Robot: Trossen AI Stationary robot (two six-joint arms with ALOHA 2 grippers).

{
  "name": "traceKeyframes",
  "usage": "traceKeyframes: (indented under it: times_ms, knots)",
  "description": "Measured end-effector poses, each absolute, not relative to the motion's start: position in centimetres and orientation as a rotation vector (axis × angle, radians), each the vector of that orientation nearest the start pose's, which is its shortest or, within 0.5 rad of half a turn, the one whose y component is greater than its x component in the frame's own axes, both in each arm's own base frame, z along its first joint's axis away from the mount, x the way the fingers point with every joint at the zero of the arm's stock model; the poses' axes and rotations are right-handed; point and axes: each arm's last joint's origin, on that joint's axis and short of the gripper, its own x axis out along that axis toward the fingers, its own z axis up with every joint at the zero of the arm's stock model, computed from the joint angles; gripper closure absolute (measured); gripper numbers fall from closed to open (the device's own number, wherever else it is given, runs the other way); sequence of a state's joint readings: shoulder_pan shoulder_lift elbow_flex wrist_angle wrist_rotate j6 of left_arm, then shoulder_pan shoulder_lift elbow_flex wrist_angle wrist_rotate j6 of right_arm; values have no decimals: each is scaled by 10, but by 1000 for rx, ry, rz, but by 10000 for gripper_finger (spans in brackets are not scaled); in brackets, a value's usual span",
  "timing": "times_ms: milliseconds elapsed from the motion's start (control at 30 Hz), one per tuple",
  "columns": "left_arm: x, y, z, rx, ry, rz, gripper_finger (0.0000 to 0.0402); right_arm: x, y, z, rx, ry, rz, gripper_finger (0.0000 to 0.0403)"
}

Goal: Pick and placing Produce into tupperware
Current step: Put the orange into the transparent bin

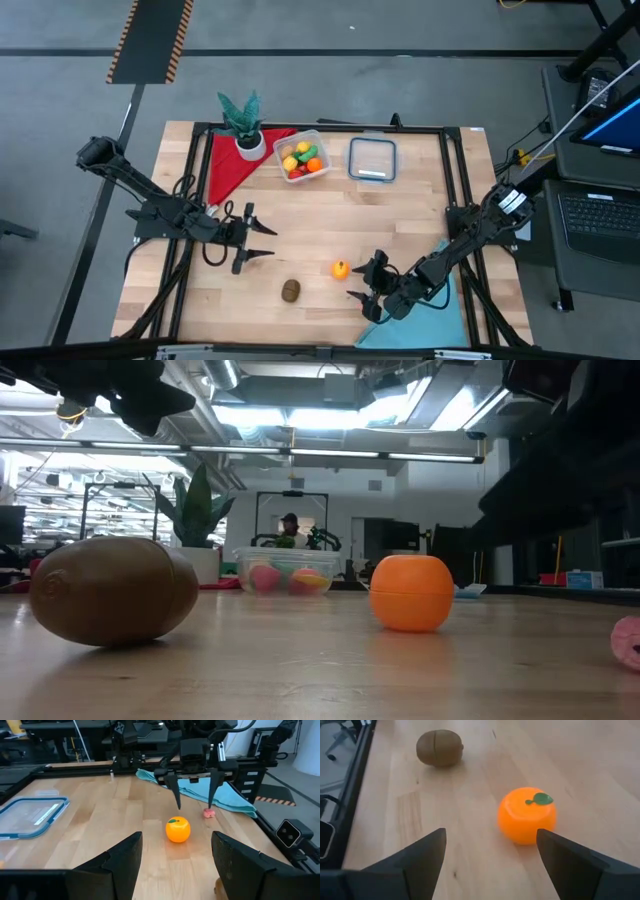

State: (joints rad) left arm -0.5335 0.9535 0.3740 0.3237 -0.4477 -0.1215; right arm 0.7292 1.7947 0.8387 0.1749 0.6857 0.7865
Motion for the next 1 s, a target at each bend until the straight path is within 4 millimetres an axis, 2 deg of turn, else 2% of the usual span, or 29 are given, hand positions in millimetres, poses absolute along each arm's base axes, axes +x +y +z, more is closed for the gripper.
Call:
traceKeyframes:
  times_ms: [200, 467, 800, 1000]
  knots:
    - [175, -89, 211, 0, 230, -71, 173, 261, 207, 131, 275, 566, -196, 91]
    - [175, -89, 211, -1, 230, -71, 173, 263, 193, 126, 302, 600, -297, 91]
    - [175, -89, 211, 0, 230, -70, 173, 270, 185, 125, 320, 626, -296, 91]
    - [175, -89, 211, -1, 231, -70, 173, 277, 183, 105, 318, 659, -300, 91]
